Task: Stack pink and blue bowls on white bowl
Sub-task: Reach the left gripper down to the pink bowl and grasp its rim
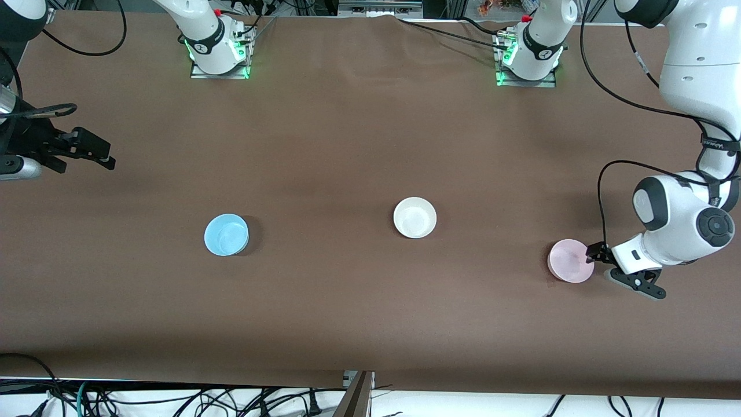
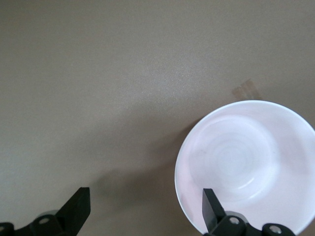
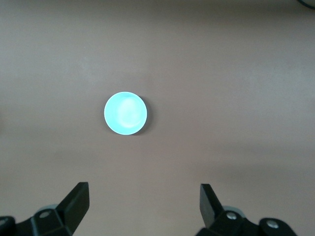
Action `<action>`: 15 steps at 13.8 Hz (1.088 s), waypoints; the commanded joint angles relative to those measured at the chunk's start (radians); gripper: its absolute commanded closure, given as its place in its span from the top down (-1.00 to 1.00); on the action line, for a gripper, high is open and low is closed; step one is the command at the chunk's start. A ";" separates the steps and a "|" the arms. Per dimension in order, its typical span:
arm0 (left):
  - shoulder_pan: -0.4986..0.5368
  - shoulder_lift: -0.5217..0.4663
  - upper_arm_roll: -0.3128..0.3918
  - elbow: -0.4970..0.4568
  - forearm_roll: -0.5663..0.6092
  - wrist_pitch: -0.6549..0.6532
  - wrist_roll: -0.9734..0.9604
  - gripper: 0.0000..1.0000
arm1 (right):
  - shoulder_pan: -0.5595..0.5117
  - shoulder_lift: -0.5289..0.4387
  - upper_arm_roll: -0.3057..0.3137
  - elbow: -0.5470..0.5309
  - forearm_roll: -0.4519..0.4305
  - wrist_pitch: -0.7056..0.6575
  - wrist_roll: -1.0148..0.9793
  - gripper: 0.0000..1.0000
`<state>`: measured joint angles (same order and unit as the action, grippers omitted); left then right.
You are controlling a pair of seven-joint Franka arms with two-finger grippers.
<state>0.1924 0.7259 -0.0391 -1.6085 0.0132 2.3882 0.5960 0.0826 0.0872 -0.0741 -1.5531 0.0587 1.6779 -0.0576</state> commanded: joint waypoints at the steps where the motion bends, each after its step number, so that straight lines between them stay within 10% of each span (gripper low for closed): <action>1: -0.007 0.027 -0.001 0.028 0.010 0.006 0.019 1.00 | 0.002 0.000 0.004 0.016 -0.013 -0.014 0.004 0.98; 4: -0.011 0.040 -0.004 0.028 0.010 0.006 0.019 1.00 | 0.002 0.000 0.005 0.016 -0.014 -0.014 0.004 0.99; 6: -0.014 0.038 -0.005 0.028 0.013 0.006 0.019 0.58 | 0.002 0.000 0.005 0.016 -0.014 -0.014 0.004 0.98; 8: -0.013 0.033 -0.005 0.028 0.017 0.006 0.019 -0.34 | 0.002 0.000 0.005 0.013 -0.014 -0.014 0.004 0.98; 11: -0.013 0.032 -0.005 0.028 0.019 0.002 0.019 -0.94 | 0.003 0.002 0.005 0.016 -0.014 -0.014 0.004 0.98; 15: -0.011 0.027 -0.005 0.028 0.010 -0.046 0.010 -1.00 | 0.003 0.002 0.005 0.016 -0.014 -0.014 0.004 0.98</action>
<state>0.1790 0.7492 -0.0463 -1.5900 0.0136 2.3746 0.5983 0.0828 0.0872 -0.0710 -1.5531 0.0587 1.6779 -0.0576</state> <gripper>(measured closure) 0.943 0.004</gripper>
